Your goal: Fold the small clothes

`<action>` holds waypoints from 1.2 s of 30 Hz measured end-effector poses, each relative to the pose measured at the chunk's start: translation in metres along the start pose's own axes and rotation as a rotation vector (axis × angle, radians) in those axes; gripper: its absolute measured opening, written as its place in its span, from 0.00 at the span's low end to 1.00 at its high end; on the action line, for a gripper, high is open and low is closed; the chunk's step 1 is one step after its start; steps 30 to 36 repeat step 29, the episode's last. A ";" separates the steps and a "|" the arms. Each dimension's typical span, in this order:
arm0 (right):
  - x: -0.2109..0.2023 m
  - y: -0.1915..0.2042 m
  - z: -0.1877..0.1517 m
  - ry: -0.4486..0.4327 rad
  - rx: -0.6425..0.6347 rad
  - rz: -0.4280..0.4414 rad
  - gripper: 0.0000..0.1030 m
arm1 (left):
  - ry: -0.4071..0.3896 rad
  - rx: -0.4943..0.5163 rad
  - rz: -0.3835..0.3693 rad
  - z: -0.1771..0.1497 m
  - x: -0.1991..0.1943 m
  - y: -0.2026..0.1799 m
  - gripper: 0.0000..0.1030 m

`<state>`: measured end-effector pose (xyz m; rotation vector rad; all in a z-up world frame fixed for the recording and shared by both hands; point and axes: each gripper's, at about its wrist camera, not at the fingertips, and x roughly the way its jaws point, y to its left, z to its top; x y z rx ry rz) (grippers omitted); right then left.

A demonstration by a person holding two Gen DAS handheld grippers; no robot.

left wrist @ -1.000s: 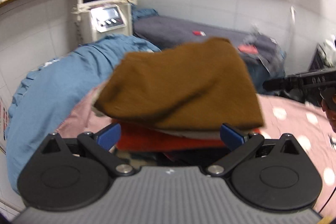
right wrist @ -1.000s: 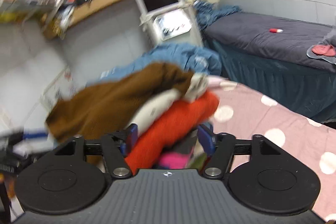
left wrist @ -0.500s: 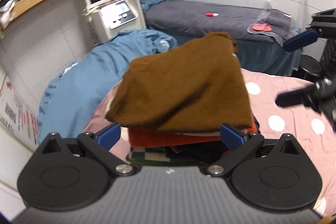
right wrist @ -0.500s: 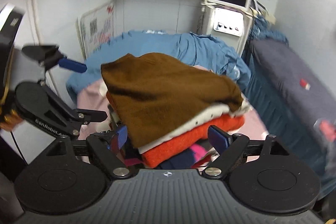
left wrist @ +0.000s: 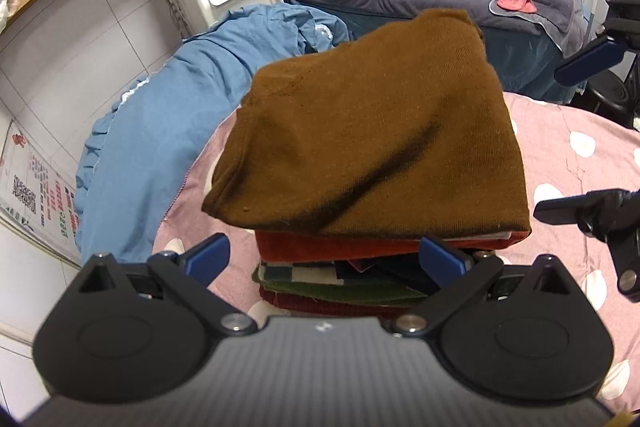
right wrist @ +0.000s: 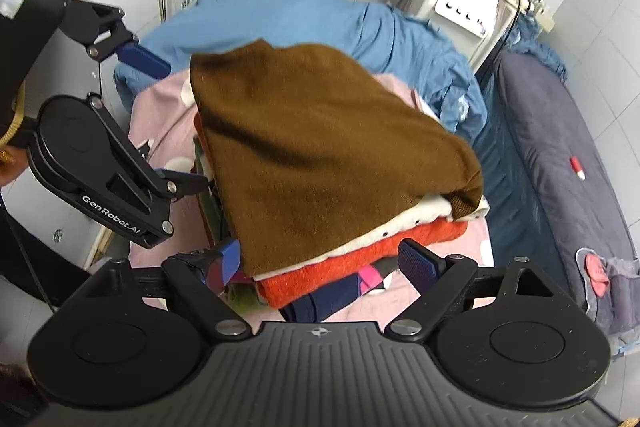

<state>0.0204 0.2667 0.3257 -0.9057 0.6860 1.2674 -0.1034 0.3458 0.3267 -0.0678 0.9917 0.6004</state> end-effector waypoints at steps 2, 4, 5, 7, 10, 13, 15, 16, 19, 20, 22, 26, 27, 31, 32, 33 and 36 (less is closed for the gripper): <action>0.004 0.000 0.001 0.021 0.002 0.000 1.00 | 0.007 0.007 0.005 0.002 0.006 -0.001 1.00; 0.007 0.001 0.001 0.042 0.002 0.005 1.00 | 0.012 0.013 0.007 0.003 0.008 -0.002 1.00; 0.009 0.001 0.001 0.051 0.003 0.006 1.00 | 0.014 0.016 0.010 0.002 0.008 -0.003 1.00; 0.010 0.002 0.001 0.062 0.003 0.005 1.00 | 0.012 0.020 0.010 0.002 0.008 -0.004 1.00; 0.011 0.001 0.000 0.070 0.008 -0.001 1.00 | 0.007 0.023 0.009 0.003 0.008 -0.003 1.00; 0.011 -0.001 -0.001 0.077 0.017 -0.001 1.00 | 0.012 0.024 0.008 0.003 0.010 -0.005 1.00; 0.011 -0.001 -0.001 0.079 0.015 -0.001 1.00 | 0.018 0.022 0.004 0.004 0.011 -0.005 1.00; 0.011 -0.001 -0.001 0.078 0.014 -0.002 1.00 | 0.017 0.021 0.003 0.003 0.011 -0.005 1.00; 0.012 -0.001 0.001 0.082 0.010 -0.008 1.00 | 0.002 0.032 0.014 0.003 0.010 -0.006 1.00; 0.012 -0.002 0.001 0.084 0.011 -0.009 1.00 | -0.005 0.032 0.015 0.002 0.009 -0.006 1.00; 0.012 -0.001 0.001 0.085 0.013 -0.008 1.00 | -0.017 0.023 0.003 0.002 0.006 -0.005 1.00; 0.013 -0.001 0.001 0.087 0.017 -0.008 1.00 | -0.016 -0.010 -0.004 0.004 0.005 0.000 1.00; 0.013 -0.002 0.001 0.088 0.018 -0.008 1.00 | -0.006 -0.014 -0.001 0.005 0.005 0.000 1.00; 0.013 -0.002 0.000 0.093 0.019 -0.007 1.00 | 0.006 -0.001 -0.008 0.005 0.006 0.000 1.00; 0.013 -0.002 0.000 0.093 0.019 -0.007 1.00 | 0.006 -0.001 -0.008 0.005 0.006 0.000 1.00; 0.013 -0.002 0.000 0.093 0.019 -0.007 1.00 | 0.006 -0.001 -0.008 0.005 0.006 0.000 1.00; 0.013 -0.002 0.000 0.093 0.019 -0.007 1.00 | 0.006 -0.001 -0.008 0.005 0.006 0.000 1.00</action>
